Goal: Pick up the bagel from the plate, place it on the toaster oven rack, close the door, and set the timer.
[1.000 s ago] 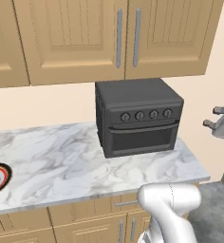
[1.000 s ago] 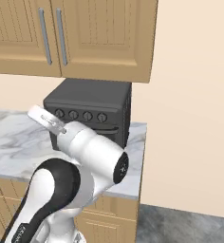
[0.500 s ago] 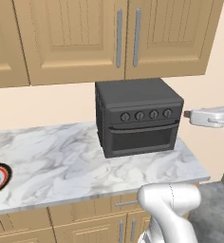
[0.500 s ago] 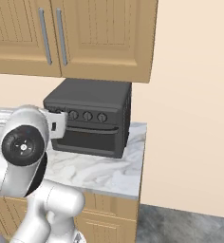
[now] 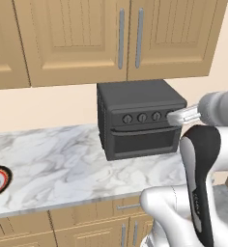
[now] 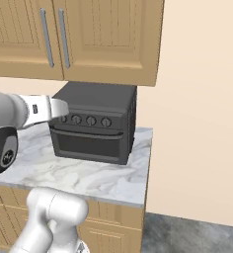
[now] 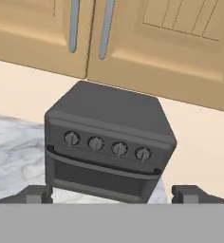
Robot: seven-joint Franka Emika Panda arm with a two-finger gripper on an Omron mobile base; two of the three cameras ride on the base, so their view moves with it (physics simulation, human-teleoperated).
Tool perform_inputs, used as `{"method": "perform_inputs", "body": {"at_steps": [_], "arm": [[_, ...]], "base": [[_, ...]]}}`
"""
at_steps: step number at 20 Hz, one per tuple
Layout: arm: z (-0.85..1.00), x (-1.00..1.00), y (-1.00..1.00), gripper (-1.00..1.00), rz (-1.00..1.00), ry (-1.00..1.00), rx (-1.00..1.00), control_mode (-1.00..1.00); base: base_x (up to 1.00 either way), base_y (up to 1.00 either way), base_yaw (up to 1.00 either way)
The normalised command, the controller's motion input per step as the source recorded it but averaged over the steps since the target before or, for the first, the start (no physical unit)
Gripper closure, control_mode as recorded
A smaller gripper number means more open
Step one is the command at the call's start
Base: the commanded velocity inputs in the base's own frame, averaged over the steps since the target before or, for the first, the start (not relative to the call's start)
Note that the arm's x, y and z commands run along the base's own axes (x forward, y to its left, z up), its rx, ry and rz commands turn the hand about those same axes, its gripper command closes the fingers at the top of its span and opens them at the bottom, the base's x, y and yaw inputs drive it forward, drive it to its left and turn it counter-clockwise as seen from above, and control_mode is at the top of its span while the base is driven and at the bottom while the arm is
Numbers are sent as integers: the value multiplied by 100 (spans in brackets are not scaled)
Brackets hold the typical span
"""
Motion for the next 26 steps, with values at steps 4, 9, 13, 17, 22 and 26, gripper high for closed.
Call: {"method": "perform_inputs", "body": {"at_steps": [4,9,13,17,22,26], "arm": [[0,0,-36,-100,-16,31,-2,-100],[-21,0,-56,-100,-11,11,11,-100],[-38,11,-30,-100,-7,2,4,-100],[-41,27,-20,-100,-4,0,0,-100],[-28,51,-2,-100,0,0,0,-100],[-17,60,0,-100,0,4,0,-100]], "base": [[0,0,0],[0,0,0],[0,0,0],[0,0,0],[0,0,0],[0,0,0]]}}
